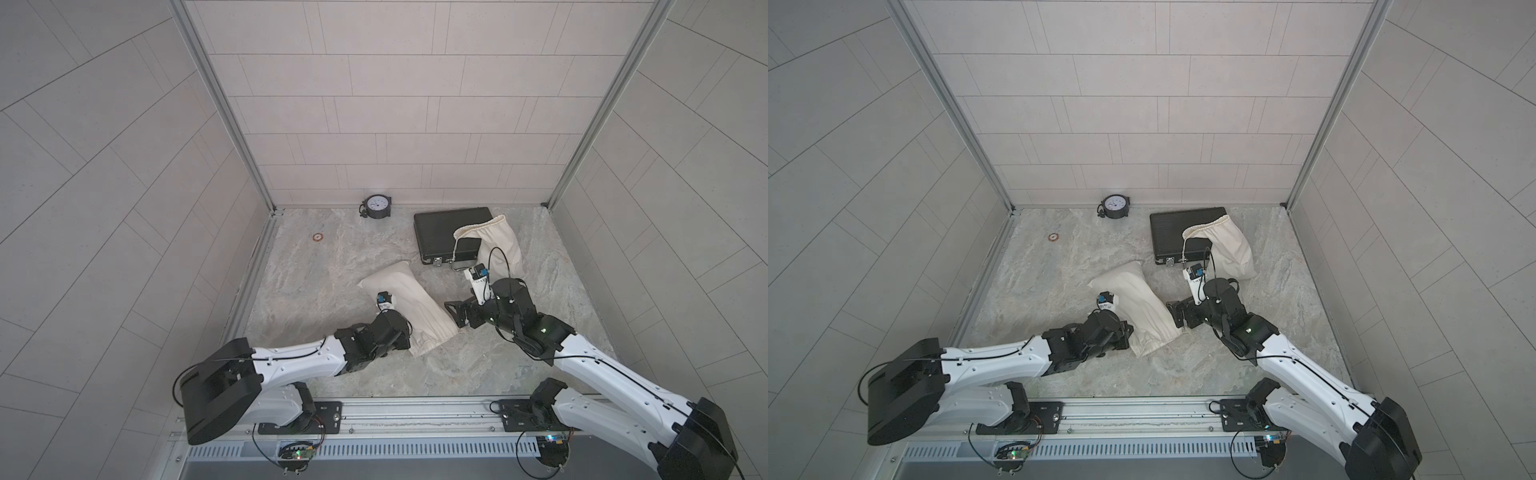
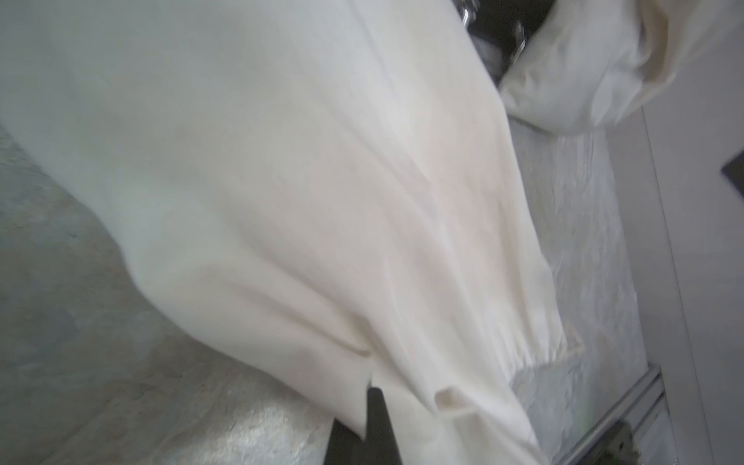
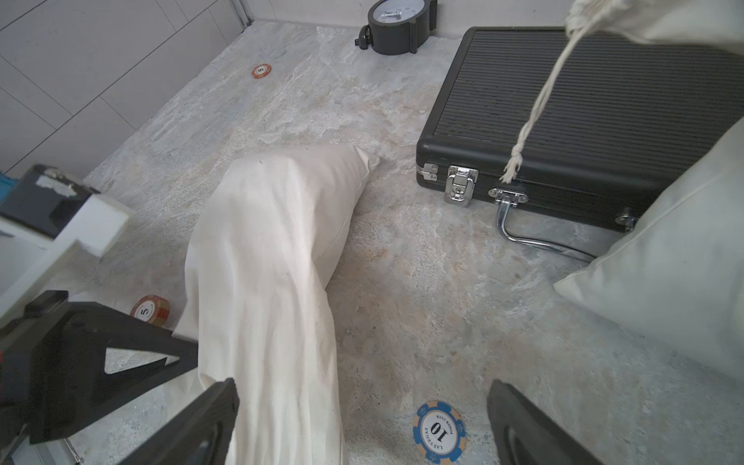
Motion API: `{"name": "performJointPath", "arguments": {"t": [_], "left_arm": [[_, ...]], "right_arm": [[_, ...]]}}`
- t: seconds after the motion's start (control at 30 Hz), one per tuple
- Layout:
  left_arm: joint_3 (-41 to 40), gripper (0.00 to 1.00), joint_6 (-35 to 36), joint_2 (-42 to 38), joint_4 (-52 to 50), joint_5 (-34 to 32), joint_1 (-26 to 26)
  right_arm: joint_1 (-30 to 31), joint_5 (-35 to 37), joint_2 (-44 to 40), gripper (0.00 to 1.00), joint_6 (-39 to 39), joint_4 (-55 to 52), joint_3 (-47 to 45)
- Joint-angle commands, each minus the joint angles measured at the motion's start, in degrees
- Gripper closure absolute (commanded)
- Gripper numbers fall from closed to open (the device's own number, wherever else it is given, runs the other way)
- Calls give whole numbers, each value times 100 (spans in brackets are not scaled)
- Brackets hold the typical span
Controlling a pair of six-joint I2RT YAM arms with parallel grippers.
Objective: Close the soil bag
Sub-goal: Adjust the soil bag at the center of the board.
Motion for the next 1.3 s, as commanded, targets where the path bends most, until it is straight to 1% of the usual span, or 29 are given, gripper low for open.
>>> {"name": "performJointPath", "arguments": {"t": [0.0, 0.2, 0.27, 0.37, 0.43, 0.53, 0.67, 0.73, 0.83, 0.93, 1.1, 1.17, 1.2, 1.23, 1.27], "left_arm": [[180, 100, 221, 70, 271, 319, 367], [525, 100, 858, -136, -6, 698, 1303], [660, 100, 984, -160, -111, 740, 1518], [804, 100, 1161, -173, -170, 909, 1743], [875, 100, 1198, -167, -207, 938, 1753], [876, 100, 1200, -163, -206, 974, 1751], [875, 100, 1195, -144, -193, 991, 1752], [888, 100, 1187, -128, -190, 996, 1754], [909, 100, 1178, -118, -203, 962, 1751], [934, 100, 1173, -118, -195, 961, 1752], [956, 100, 1156, -89, -172, 979, 1752], [959, 100, 1156, -77, -179, 975, 1751], [959, 100, 1148, -70, -179, 985, 1751], [962, 100, 1140, -52, -179, 994, 1755], [965, 100, 1126, -47, -167, 1007, 1754]], "right_arm": [[39, -41, 7, 0, -67, 15, -27], [57, -286, 101, 2, -158, -27, 34], [87, -329, 172, 3, -204, -90, 92], [213, -451, 301, 8, -255, -285, 227], [406, -511, 348, 11, -222, -443, 358], [892, -392, 360, 12, -87, -705, 459], [1580, 197, 244, 12, 80, -1299, 746], [1688, 514, 72, 10, 115, -1692, 934], [1694, 892, -166, 10, 205, -2241, 1208], [1694, 729, -241, 10, 234, -2421, 1348], [1737, -48, 159, 9, 374, -2145, 1435], [1867, -20, 310, 8, 421, -2076, 1501], [1944, 87, 349, 6, 415, -2050, 1520], [2007, 196, 390, 1, 404, -2035, 1526], [2041, 284, 435, 0, 405, -2042, 1535]]}}
